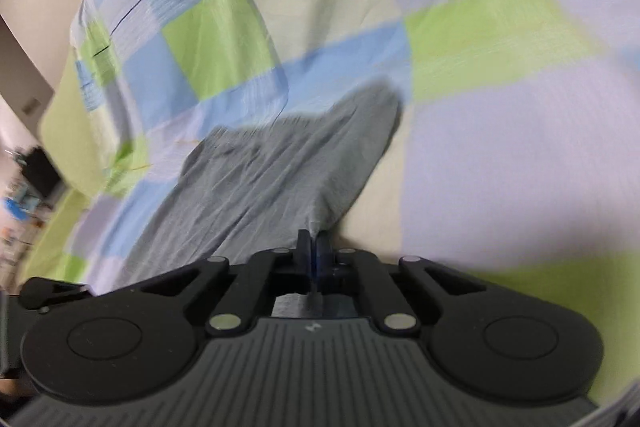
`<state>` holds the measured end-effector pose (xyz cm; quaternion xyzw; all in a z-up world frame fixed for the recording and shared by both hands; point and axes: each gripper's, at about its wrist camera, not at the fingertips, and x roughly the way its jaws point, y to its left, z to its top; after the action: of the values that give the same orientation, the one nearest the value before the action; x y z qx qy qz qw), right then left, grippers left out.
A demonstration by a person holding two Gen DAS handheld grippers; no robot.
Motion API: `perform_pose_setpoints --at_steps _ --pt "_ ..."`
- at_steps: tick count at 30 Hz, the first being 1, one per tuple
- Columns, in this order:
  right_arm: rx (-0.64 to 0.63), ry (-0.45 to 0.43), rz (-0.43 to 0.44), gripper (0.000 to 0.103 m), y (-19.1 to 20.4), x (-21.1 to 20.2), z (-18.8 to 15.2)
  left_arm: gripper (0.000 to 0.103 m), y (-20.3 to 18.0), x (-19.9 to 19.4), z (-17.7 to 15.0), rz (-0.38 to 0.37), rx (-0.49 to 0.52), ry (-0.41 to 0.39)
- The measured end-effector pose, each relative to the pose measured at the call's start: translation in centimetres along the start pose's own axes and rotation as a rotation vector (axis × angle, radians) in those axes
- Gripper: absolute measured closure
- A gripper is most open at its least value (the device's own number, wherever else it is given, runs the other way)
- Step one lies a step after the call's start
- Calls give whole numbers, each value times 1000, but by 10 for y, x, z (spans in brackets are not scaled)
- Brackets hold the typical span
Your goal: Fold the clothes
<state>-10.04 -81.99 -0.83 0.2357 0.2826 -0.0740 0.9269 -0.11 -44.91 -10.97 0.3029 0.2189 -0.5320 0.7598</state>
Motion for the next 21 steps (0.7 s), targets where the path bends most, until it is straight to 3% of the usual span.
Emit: perform_pose_setpoints --at_steps 2,4,6,8,10,12,15,19,21 --pt "-73 -119 -107 102 6 -32 9 96 -3 6 4 -12 9 -10" --pt "-121 -171 -150 101 9 -48 10 96 -8 12 7 -16 25 -9" --pt "-150 -159 -172 99 9 -52 5 94 -11 16 9 -10 39 -5" --pt "-149 -154 -216 79 5 -61 -1 91 -11 12 10 -8 26 1" --pt "-116 -159 -200 77 2 -76 -8 87 -11 0 9 -6 1 -4" --pt "-102 -138 -116 77 2 -103 -29 77 -13 -18 5 -4 -14 -17" --pt "-204 -40 -9 77 23 -143 -82 74 -23 -44 2 -5 -30 -38" --pt "-386 82 5 77 60 -182 -148 72 -58 -78 -7 -76 -65 -64" --pt "-472 118 -28 77 73 -192 -173 71 -73 -82 -13 -103 -67 -60"
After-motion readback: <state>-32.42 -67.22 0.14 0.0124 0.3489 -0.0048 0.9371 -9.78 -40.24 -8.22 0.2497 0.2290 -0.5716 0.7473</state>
